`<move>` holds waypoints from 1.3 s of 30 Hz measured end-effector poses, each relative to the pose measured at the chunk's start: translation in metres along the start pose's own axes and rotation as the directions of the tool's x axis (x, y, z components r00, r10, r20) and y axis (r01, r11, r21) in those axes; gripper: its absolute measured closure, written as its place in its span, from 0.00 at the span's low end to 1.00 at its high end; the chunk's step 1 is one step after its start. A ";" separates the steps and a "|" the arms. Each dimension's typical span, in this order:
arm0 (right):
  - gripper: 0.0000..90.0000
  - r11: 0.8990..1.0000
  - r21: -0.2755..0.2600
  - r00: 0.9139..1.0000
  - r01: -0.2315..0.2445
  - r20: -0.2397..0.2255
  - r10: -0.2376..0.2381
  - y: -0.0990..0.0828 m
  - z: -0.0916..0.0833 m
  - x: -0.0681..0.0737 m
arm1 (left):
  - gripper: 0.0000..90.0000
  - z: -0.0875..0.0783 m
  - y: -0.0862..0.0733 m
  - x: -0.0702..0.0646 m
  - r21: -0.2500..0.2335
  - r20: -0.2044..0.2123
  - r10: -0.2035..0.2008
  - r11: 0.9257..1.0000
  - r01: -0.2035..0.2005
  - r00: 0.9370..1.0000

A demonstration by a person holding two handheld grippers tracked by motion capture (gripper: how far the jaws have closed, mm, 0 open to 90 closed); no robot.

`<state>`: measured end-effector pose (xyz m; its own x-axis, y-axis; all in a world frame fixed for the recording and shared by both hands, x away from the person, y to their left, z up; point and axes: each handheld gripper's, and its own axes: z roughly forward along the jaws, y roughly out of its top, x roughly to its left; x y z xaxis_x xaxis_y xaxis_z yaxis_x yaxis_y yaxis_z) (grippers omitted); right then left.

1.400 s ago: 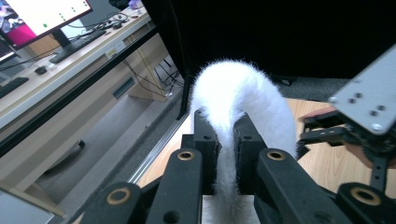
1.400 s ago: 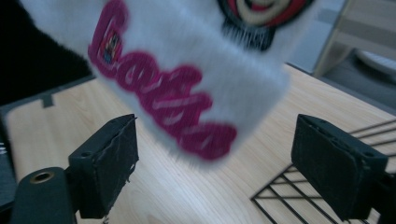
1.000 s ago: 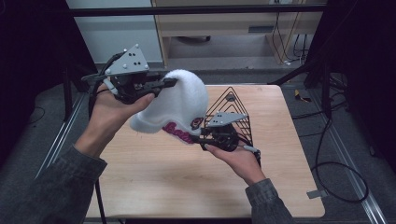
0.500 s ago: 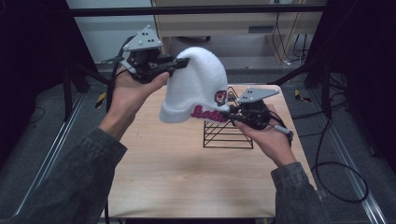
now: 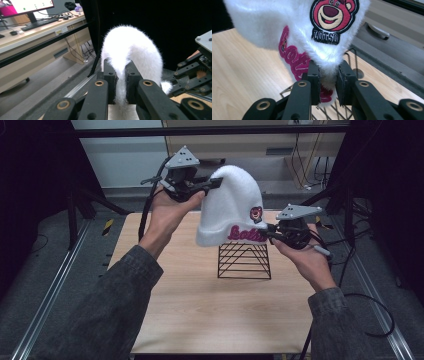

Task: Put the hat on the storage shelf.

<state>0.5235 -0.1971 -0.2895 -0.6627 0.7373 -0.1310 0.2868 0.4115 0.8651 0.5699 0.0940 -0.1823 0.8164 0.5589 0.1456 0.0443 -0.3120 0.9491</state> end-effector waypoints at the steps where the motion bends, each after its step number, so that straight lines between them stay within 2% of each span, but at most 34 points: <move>1: 0.84 1.000 -0.001 1.000 -0.005 0.007 0.005 -0.002 0.000 -0.004 | 0.92 0.004 0.000 -0.001 -0.003 0.001 -0.002 1.000 0.002 1.000; 6: 0.84 0.999 -0.015 0.998 -0.036 0.052 0.037 -0.006 0.002 -0.021 | 0.92 0.021 0.004 -0.002 0.005 0.003 0.013 1.000 -0.013 1.000; 9: 0.84 0.999 -0.010 0.997 -0.043 0.062 0.044 -0.011 0.005 -0.027 | 0.92 0.029 0.001 -0.001 0.009 0.007 -0.003 1.000 0.002 1.000; 16: 0.85 0.998 0.004 0.997 -0.059 0.039 0.059 -0.023 0.008 -0.030 | 0.92 0.037 -0.006 -0.004 0.025 0.016 -0.008 1.000 0.008 1.000; 22: 0.86 0.998 0.005 0.997 -0.067 0.029 0.067 -0.025 0.002 -0.030 | 0.92 0.036 -0.005 -0.008 0.022 0.020 -0.005 1.000 0.004 1.000; 27: 0.86 0.998 0.025 0.998 -0.062 0.027 0.061 -0.031 0.002 -0.032 | 0.92 0.037 -0.009 -0.012 0.037 0.030 -0.007 0.999 0.006 1.000; 31: 0.86 0.997 0.042 0.997 -0.064 0.032 0.063 -0.037 0.003 -0.033 | 0.92 0.041 -0.013 -0.016 0.056 0.034 0.009 0.998 -0.011 0.999; 39: 0.86 0.995 0.069 0.997 -0.075 0.042 0.072 -0.053 0.008 -0.035 | 0.92 0.057 -0.025 -0.020 0.085 0.055 0.000 0.996 -0.004 0.999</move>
<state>0.5368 -0.2403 -0.3347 -0.6106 0.7870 -0.0885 0.3828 0.3911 0.8369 0.5852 0.0474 -0.2250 0.8466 0.5162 0.1298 0.0894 -0.3783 0.9213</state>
